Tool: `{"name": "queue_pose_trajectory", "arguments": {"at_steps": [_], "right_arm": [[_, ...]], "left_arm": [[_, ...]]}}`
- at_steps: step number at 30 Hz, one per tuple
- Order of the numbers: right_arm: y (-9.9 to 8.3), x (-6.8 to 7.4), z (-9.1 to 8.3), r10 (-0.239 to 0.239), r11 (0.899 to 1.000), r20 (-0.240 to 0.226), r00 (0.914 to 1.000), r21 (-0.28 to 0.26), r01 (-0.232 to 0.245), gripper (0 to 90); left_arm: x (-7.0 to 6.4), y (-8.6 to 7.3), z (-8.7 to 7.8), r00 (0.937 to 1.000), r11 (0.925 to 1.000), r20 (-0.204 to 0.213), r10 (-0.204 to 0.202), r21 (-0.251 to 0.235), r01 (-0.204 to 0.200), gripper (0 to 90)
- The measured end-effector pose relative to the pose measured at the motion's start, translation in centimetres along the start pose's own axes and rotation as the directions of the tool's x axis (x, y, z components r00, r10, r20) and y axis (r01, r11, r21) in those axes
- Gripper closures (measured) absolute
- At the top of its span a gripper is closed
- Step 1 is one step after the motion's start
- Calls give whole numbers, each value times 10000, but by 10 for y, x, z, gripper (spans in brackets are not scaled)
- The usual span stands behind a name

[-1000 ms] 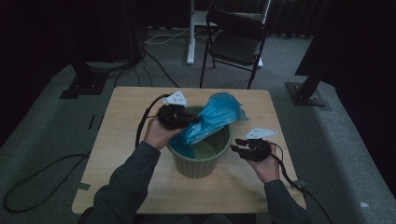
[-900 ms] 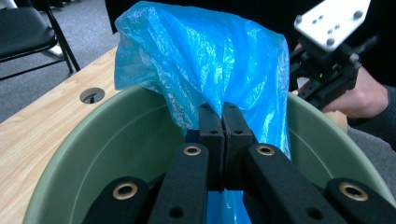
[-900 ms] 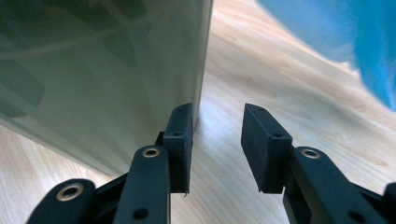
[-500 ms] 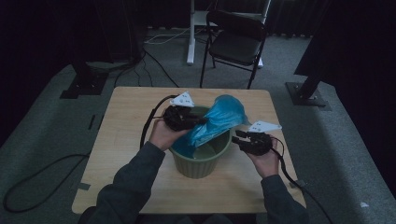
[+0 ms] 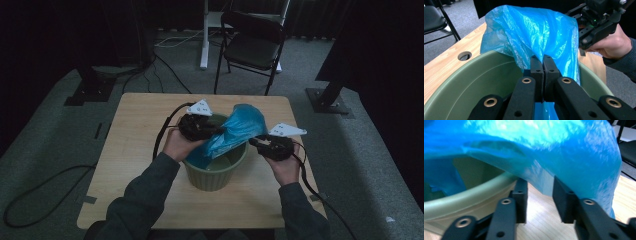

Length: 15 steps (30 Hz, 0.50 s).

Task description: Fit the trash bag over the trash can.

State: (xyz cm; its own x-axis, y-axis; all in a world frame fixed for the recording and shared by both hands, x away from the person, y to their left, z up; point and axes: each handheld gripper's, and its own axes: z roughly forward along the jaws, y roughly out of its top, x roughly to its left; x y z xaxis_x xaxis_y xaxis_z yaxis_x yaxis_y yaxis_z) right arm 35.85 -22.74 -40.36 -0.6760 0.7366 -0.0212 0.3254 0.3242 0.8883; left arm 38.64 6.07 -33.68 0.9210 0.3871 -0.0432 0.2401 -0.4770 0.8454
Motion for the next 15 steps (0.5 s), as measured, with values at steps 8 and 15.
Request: {"name": "queue_pose_trajectory", "arguments": {"at_steps": [8,15], "right_arm": [[2,0,-1,-181,9998,-217,9996,-17,181,895],[3,-1,-6,-243,9997,-120,9996,-55,243,900]], "left_arm": [[2,-3,-4,9999,10000,-167,24,72,-22,871],[6,-10,-10,9992,9998,-397,-104,142,110,842]]}}
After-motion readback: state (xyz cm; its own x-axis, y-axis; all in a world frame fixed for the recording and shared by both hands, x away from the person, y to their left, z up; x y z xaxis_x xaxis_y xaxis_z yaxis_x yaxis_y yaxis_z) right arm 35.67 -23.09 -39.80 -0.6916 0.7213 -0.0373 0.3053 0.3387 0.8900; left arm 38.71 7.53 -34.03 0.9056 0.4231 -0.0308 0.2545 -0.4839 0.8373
